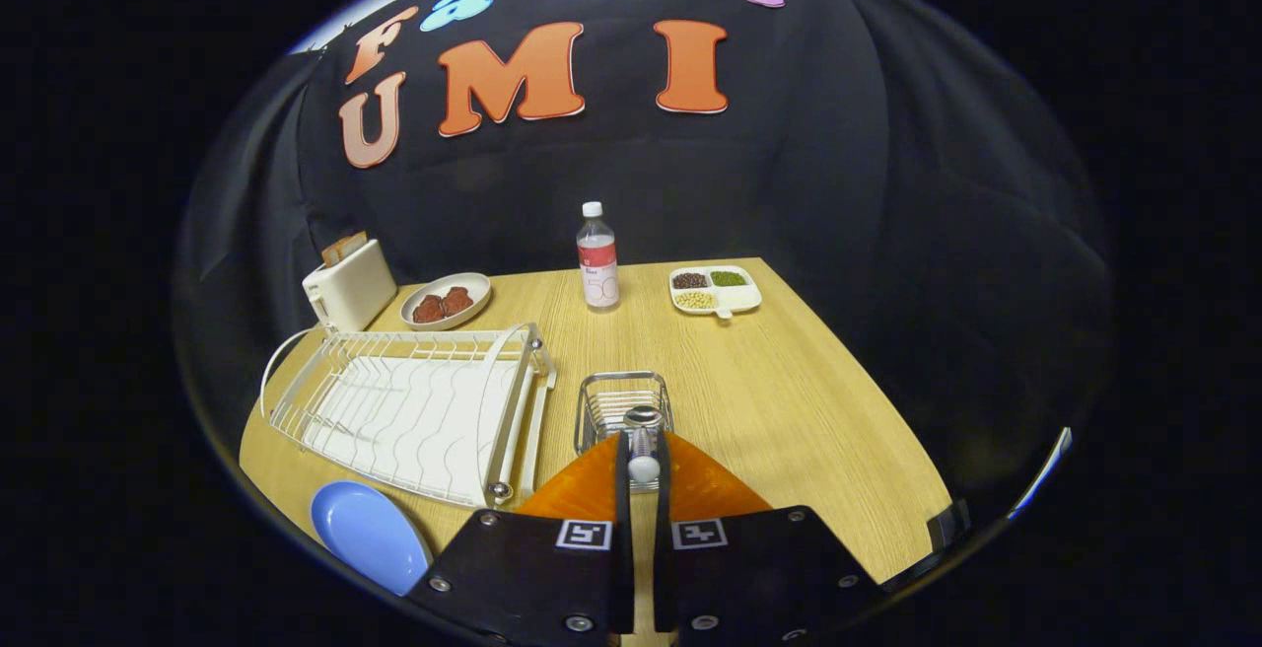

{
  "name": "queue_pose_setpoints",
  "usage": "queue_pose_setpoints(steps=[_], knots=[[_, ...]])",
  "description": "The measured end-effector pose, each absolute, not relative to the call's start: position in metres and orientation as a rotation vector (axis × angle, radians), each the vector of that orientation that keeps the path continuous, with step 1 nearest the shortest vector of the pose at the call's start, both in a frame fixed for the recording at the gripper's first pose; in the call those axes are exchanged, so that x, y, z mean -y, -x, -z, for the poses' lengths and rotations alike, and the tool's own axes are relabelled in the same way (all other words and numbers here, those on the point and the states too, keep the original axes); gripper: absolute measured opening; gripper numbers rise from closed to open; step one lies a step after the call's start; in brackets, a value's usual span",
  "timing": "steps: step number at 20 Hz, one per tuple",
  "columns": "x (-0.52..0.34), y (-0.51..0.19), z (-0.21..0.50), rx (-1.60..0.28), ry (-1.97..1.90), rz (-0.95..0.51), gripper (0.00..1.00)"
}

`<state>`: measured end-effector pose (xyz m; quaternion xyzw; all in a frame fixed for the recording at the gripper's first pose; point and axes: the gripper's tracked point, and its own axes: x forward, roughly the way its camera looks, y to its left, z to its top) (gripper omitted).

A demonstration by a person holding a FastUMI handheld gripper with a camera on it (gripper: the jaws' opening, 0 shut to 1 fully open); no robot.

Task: Take the plate from the dish rack, then take the spoon from the basket and place it into the plate.

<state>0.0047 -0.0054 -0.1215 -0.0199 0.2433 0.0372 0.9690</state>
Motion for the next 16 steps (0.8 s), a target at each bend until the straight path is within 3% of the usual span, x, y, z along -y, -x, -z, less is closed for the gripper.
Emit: queue_pose_setpoints(steps=[8,16], knots=[[-0.029,0.046,0.067,-0.408,0.027,-0.076,0.08],[-0.123,0.104,0.055,-0.398,0.007,-0.226,0.08]])
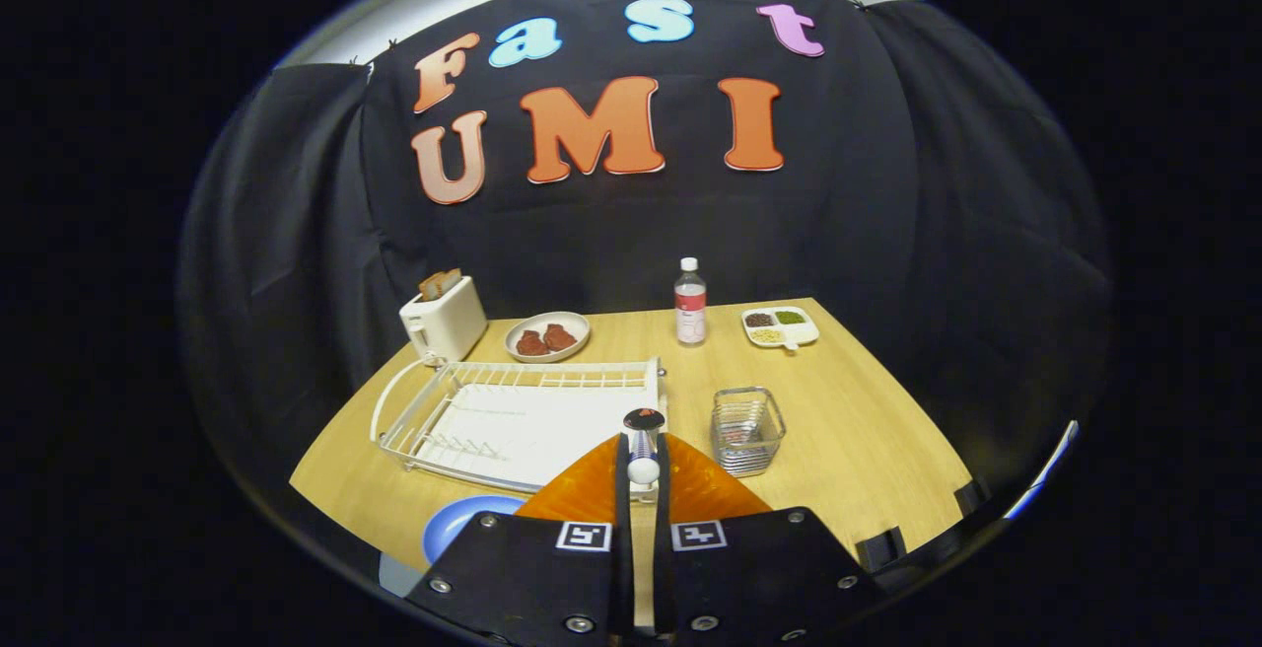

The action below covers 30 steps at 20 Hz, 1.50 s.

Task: Take the plate from the dish rack, then take the spoon from the basket and place it into the plate.

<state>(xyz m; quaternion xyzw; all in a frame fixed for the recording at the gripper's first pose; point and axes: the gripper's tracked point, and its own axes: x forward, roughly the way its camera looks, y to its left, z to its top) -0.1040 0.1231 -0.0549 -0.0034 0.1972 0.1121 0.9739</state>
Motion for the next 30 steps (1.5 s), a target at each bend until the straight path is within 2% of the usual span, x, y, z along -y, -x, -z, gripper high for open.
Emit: queue_pose_setpoints(steps=[13,23,27,29,30], knots=[[-0.256,0.184,0.114,-0.512,0.052,-0.601,0.08],[-0.269,0.193,0.182,-0.644,0.118,-0.683,0.08],[-0.270,0.182,0.182,-0.647,0.102,-0.677,0.14],[-0.266,0.176,0.180,-0.646,0.103,-0.658,0.23],[-0.265,0.174,0.180,-0.650,0.101,-0.651,0.30]])
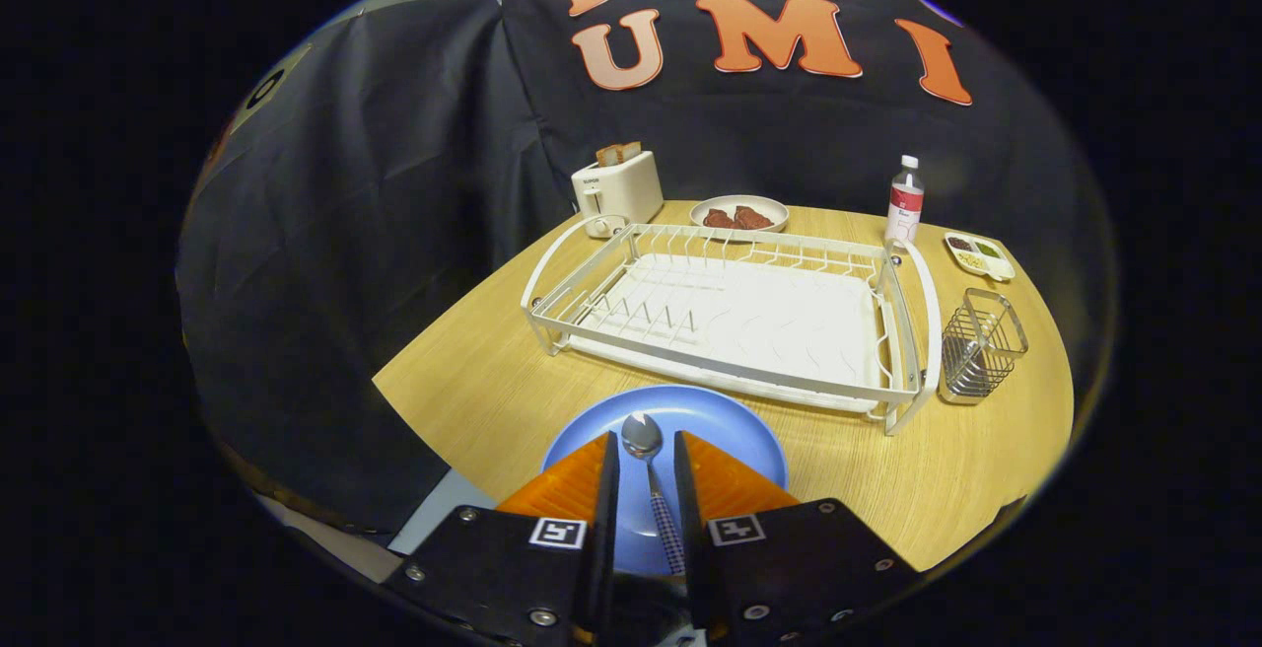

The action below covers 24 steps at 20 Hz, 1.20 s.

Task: Take the plate from the dish rack, then take the spoon from the basket and place it into the plate.

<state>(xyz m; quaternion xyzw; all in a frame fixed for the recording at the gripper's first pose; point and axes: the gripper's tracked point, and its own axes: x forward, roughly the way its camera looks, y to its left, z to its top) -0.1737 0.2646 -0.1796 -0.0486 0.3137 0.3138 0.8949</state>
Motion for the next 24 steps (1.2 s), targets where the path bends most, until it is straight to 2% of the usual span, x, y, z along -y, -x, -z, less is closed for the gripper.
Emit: queue_pose_setpoints(steps=[3,5,6,10,24], knots=[[-0.262,0.168,0.171,-0.651,0.072,-0.640,0.47],[-0.258,0.162,0.164,-0.640,0.071,-0.625,0.62],[-0.255,0.158,0.159,-0.632,0.075,-0.617,0.74],[-0.244,0.137,0.135,-0.586,0.089,-0.572,0.97],[-0.201,0.055,0.044,-0.408,0.060,-0.342,0.98]])
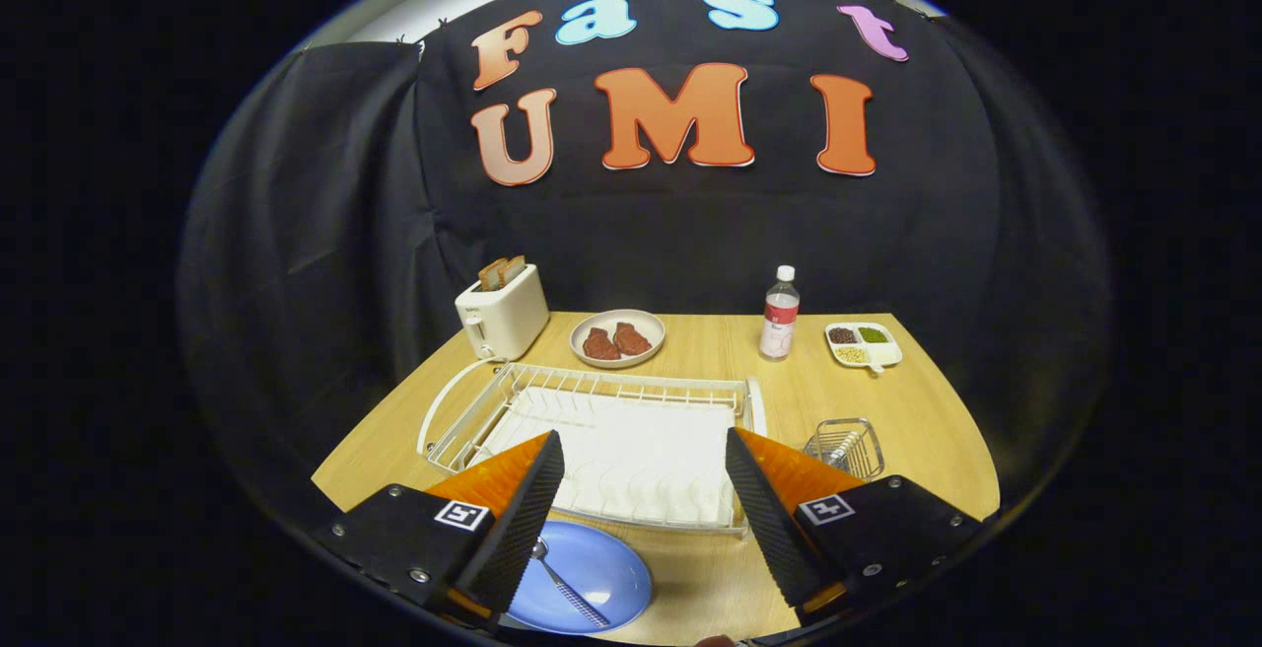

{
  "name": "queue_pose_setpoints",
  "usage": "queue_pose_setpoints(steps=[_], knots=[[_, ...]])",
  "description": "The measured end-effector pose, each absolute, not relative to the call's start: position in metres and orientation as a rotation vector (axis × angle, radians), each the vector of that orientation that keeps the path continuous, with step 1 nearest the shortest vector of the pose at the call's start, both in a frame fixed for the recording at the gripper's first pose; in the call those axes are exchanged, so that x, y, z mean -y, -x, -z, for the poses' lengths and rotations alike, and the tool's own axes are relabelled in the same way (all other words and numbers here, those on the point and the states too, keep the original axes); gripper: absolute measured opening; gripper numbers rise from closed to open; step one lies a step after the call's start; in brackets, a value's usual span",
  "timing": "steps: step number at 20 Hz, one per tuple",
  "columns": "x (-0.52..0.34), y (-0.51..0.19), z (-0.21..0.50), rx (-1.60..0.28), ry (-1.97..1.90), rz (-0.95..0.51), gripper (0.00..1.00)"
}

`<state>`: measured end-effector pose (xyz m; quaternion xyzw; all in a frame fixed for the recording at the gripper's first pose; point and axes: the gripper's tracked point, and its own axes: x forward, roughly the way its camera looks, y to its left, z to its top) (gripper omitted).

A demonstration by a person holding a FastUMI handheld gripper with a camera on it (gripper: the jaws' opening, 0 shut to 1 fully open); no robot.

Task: Take the plate from the dish rack, then take the spoon from the basket and place it into the plate.

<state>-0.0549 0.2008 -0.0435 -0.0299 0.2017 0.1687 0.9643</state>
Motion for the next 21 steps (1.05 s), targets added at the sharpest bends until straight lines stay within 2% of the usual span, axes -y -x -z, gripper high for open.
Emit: queue_pose_setpoints(steps=[21], knots=[[-0.161,0.055,0.044,-0.389,0.031,-0.210,0.98]])
